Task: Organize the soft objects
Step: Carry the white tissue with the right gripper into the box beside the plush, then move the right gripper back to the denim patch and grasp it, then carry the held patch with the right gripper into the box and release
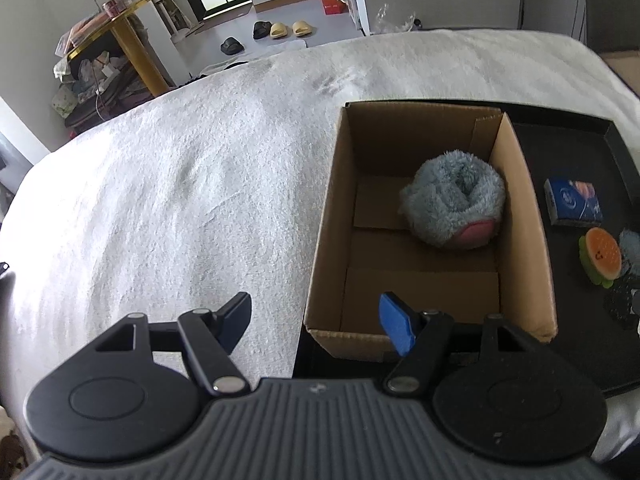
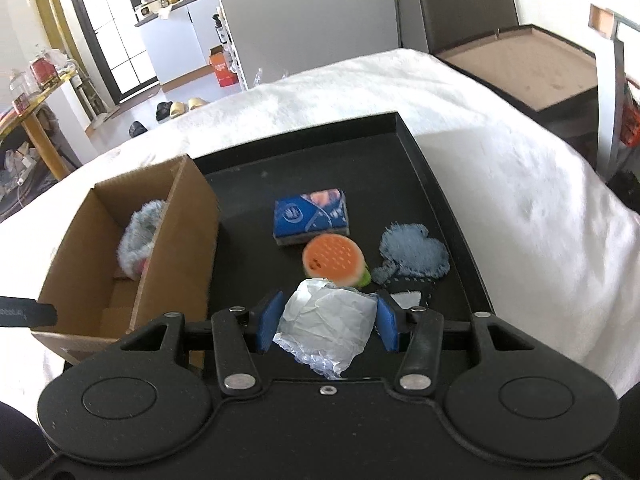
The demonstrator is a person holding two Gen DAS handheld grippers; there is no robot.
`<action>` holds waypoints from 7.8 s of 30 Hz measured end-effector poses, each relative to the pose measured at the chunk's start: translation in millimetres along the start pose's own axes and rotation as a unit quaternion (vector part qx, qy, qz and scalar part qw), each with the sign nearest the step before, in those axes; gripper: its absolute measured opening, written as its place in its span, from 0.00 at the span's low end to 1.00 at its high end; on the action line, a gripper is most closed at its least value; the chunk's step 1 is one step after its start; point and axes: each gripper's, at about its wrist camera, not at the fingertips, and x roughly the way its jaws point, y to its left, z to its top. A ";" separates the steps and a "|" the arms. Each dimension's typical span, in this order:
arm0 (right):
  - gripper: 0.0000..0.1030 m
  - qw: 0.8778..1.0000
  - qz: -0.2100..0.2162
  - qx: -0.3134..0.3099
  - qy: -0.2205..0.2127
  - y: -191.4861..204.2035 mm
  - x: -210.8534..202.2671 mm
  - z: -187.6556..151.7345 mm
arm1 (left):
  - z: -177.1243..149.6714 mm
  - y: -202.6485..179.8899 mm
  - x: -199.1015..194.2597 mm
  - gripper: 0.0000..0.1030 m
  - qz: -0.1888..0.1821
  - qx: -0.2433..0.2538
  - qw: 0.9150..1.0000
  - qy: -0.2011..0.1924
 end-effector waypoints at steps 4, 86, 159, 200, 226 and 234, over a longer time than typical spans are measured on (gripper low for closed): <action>0.47 1.000 0.010 -0.013 -0.002 9.5 -6.1 6.3 | 0.1 4.5 -0.2 0.67 -0.009 -0.008 1.000 -0.003; 0.76 0.995 0.090 -0.047 0.004 100.8 5.3 24.8 | -1.8 40.2 29.3 0.28 -0.076 -0.075 0.994 0.020; 0.41 0.999 -0.025 0.027 0.033 -60.4 70.5 -18.0 | 3.9 -72.4 -7.2 0.75 0.144 0.126 0.981 -0.042; 0.27 0.994 -0.005 -0.087 -0.067 32.8 -2.8 21.6 | -1.2 -6.3 -6.6 0.75 0.047 0.013 0.998 -0.040; 0.28 0.978 0.075 -0.175 -0.084 129.4 -1.6 44.2 | 2.7 31.1 20.9 0.72 -0.050 -0.068 0.996 0.004; 0.29 0.978 0.102 -0.173 -0.059 149.9 3.4 47.0 | 3.9 39.9 35.6 0.55 -0.072 -0.091 0.993 0.025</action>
